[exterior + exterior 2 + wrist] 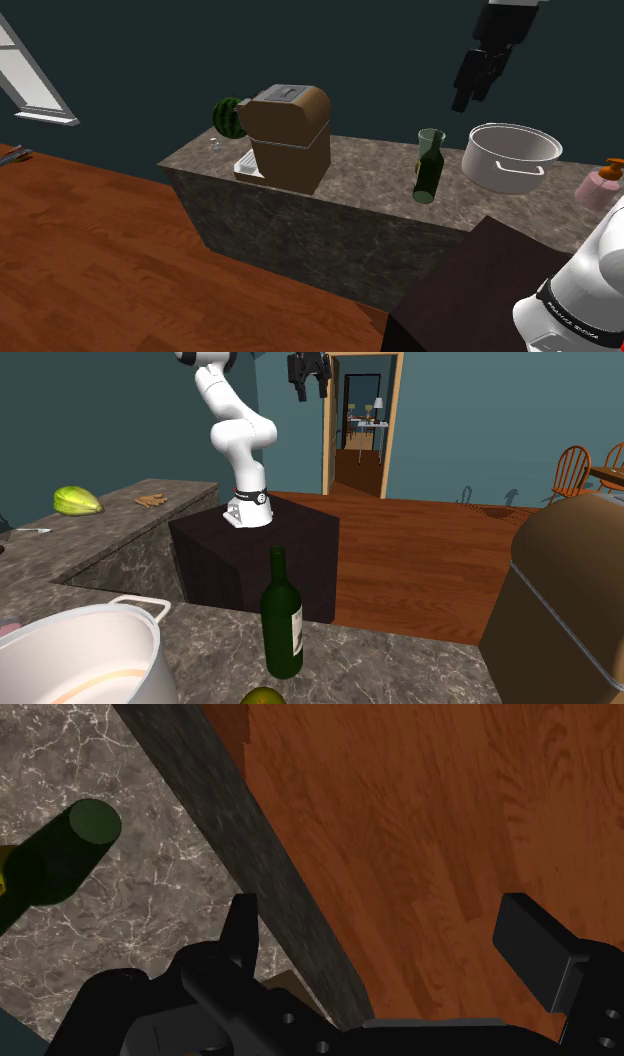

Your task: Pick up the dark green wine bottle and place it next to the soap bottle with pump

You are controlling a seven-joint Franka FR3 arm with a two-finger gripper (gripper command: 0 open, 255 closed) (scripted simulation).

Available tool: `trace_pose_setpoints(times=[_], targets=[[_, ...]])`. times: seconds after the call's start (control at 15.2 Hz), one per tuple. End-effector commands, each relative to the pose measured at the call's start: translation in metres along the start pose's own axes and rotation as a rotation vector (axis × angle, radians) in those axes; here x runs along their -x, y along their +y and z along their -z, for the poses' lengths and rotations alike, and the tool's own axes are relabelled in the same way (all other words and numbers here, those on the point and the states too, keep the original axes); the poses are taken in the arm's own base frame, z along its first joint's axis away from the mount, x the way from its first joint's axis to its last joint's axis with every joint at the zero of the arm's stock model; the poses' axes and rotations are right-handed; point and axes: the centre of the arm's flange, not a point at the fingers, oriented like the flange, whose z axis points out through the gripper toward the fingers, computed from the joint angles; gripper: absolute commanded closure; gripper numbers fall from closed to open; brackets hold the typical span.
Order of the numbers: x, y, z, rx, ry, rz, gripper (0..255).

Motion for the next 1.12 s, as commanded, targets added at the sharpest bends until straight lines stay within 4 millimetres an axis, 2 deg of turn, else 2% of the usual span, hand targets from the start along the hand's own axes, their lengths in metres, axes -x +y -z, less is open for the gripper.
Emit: trace_pose_setpoints(times=[0.0, 1.06], targets=[[0.0, 0.0, 0.0, 0.0, 0.0, 0.0, 0], [-0.088, 0.15, -0.111, 0.07, -0.048, -0.055, 0]])
